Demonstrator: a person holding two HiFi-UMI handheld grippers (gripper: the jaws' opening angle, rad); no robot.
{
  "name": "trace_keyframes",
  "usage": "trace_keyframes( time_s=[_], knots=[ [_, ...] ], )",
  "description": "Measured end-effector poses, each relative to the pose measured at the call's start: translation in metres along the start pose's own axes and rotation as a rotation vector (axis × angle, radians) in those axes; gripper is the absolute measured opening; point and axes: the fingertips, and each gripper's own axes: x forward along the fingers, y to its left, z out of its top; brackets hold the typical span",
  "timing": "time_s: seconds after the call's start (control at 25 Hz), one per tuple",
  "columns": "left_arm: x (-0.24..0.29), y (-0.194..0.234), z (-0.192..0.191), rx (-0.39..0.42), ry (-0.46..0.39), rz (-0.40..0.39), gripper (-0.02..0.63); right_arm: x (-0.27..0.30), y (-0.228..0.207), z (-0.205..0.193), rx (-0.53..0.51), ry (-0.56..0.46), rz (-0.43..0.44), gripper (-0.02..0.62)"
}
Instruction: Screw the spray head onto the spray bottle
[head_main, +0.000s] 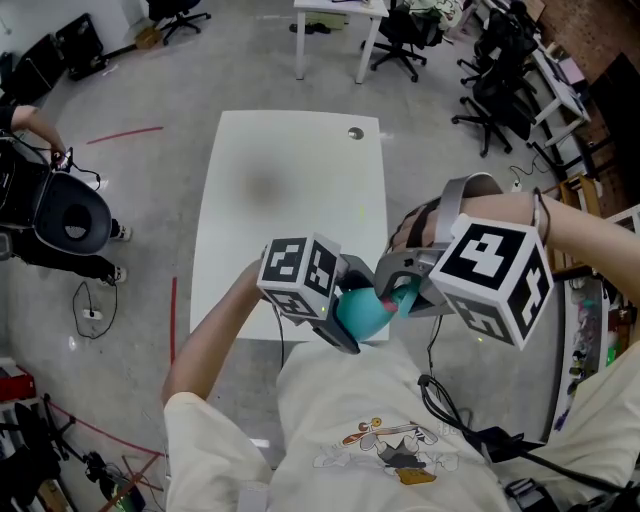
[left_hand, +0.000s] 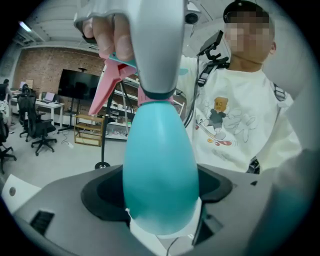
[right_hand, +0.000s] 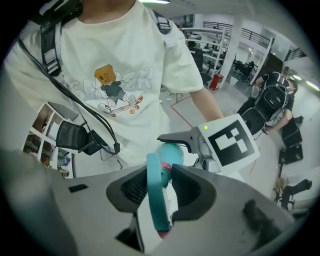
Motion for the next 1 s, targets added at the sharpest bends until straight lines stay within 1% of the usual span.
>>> trace_keyframes(
  time_s=[0.08,0.2,0.44,0.6,0.8,0.88,1.0],
  knots=[
    [-0.003,0.014,-0.003,-0.025,0.000,0.085,0.411,0.002,-0.004,-0.010,0.037,0.018,-0.009,0.130],
    [-0.012,0.039,-0.009,-0.066,0.016,0.241,0.411,0.006,-0.013,-0.029,0.097,0.060,-0.038,0.130],
    [-0.038,0.074,-0.024,-0.141,0.043,0.536,0.411,0.010,-0.034,-0.058,0.263,0.109,-0.101,0.130],
    [-0.051,0.092,-0.030,-0.168,0.081,0.717,0.411,0.011,-0.044,-0.071,0.371,0.094,-0.126,0.130],
    [-0.063,0.106,-0.035,-0.188,0.113,0.894,0.411,0.010,-0.052,-0.079,0.481,0.085,-0.145,0.130],
    [-0.070,0.111,-0.036,-0.194,0.128,0.983,0.411,0.009,-0.056,-0.081,0.531,0.075,-0.152,0.130],
    [-0.079,0.117,-0.037,-0.212,0.116,1.127,0.411,0.007,-0.061,-0.082,0.599,0.061,-0.164,0.129]
  ],
)
